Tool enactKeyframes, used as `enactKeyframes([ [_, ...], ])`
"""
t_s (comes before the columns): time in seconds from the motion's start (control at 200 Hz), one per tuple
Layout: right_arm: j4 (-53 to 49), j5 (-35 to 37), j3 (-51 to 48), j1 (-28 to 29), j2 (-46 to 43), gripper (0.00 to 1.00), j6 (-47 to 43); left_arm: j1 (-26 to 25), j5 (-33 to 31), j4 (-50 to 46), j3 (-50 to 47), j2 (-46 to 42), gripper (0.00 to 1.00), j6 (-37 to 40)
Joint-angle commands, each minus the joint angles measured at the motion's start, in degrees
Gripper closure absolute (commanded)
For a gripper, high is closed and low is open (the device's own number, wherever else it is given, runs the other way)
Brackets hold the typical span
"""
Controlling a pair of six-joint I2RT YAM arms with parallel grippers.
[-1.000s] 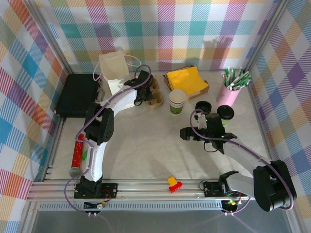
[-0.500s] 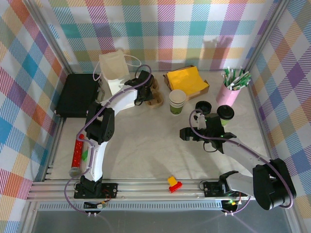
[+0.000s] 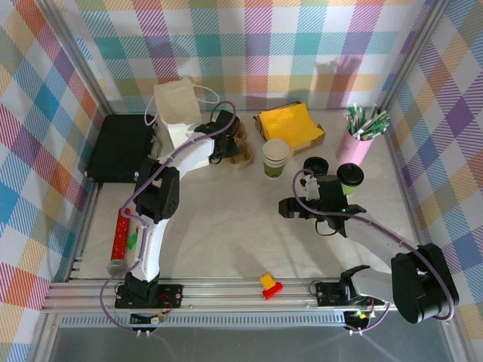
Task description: Pack the takeout coffee
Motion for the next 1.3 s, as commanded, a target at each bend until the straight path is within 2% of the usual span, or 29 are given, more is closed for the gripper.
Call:
enactKeyframes([
  [0.0,-0.75,0.25,2.08,0.52,0.30,0.05,-1.23,-0.26,0.23,-2.10,1.85,1.38,0.73,-0.97],
  [0.115,-0.74,0.34,2.08,0.47,0.41,0.05,-1.26,-0.38,0.16,-2.19,2.11,1.44,0.77,-0.90],
  [0.47,-1.00,0.25,2.53,0.56,1.36,0.05,-1.34,-0.74,-2.20,-4.31,4.21,0.98,0.76,0.79],
  [0.66,-0.94,0.17,2.74,0.64,1.80,0.05,-1.35,-0.96,-2.06,-4.32,4.32,1.43,0.80,1.09],
  [0.95,-1.06,0.17,3.00,0.74,2.50,0.05,-1.47,-1.00,-1.40,-4.13,4.74,2.51,0.76,0.82],
  [1.3,-1.45,0.17,3.44,0.83,3.34,0.05,-1.54,-1.01,-1.94,-4.84,5.55,2.71,0.84,1.14],
])
